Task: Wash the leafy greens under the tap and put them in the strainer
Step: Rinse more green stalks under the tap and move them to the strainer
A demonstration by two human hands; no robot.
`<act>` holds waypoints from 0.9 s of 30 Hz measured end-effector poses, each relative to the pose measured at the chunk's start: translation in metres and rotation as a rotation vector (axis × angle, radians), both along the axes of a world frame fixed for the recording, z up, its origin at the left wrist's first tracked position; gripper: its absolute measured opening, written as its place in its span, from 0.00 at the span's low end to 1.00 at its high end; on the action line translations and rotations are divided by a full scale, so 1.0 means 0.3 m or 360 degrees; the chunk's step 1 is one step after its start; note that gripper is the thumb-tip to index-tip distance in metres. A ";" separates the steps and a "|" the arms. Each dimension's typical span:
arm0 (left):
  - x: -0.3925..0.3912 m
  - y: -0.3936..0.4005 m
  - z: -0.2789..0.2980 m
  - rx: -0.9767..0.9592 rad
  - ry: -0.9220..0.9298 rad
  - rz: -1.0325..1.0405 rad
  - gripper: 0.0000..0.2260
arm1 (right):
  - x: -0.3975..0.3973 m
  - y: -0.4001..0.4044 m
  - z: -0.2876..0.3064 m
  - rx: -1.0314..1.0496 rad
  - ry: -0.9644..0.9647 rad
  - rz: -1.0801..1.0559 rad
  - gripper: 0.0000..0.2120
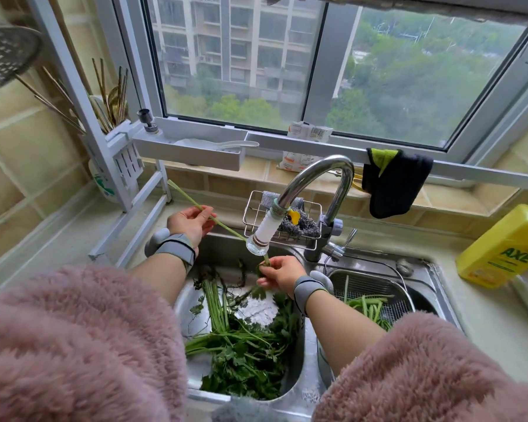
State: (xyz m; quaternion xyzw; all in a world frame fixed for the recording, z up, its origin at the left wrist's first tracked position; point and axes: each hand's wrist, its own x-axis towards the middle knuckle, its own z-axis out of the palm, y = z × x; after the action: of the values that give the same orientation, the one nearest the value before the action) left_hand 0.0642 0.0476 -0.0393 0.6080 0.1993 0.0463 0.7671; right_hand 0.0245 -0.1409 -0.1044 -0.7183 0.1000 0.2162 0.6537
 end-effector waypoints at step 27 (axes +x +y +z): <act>-0.004 0.034 0.067 -0.0034 -0.0078 0.0088 0.09 | 0.011 -0.012 -0.043 -0.0341 -0.0109 -0.0040 0.06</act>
State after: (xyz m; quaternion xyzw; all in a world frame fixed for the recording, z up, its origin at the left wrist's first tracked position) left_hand 0.0629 0.0577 -0.0191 0.5926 0.1977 0.0803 0.7767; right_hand 0.0277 -0.1445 -0.1172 -0.7897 0.1092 0.1714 0.5788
